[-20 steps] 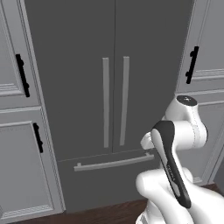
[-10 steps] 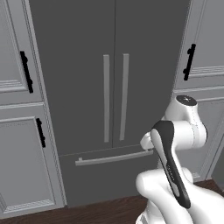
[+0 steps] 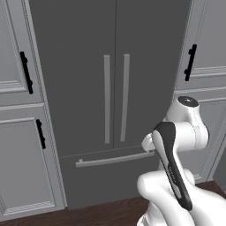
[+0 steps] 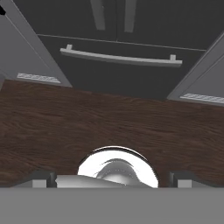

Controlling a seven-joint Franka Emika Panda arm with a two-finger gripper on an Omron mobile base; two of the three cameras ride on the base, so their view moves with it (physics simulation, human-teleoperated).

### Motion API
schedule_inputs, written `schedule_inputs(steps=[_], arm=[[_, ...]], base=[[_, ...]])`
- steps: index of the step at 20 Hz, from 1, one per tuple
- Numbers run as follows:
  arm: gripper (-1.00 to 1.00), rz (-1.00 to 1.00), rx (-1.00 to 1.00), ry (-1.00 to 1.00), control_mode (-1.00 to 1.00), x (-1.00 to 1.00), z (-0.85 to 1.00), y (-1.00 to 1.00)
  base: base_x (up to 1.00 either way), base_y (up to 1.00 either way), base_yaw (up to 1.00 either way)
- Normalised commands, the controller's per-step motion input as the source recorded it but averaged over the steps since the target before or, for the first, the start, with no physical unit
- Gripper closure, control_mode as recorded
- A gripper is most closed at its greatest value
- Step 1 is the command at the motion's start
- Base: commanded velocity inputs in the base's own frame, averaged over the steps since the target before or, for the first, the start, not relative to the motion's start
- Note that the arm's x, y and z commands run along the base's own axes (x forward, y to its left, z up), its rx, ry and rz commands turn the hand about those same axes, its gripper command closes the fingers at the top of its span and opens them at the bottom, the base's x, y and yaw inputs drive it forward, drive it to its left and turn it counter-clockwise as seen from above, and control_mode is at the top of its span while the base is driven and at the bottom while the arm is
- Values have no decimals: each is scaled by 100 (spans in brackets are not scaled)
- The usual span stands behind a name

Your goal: Grab a lemon wedge from the fridge and one ice cube from the ice bowl, and put them in the glass of lemonade.

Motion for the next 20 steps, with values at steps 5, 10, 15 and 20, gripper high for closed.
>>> schedule_inputs(steps=[5, 10, 15, 20], arm=[[-100, 0, 0, -1, -100, 0, 0, 0], [-100, -1, 0, -12, -100, 34, 6, 0], [-100, -7, 0, -7, -100, 89, 54, 4], [-100, -6, 0, -16, -100, 84, 88, 15]], base=[[0, 0, 0], [0, 0, 0], [0, 0, 0], [0, 0, 0]])
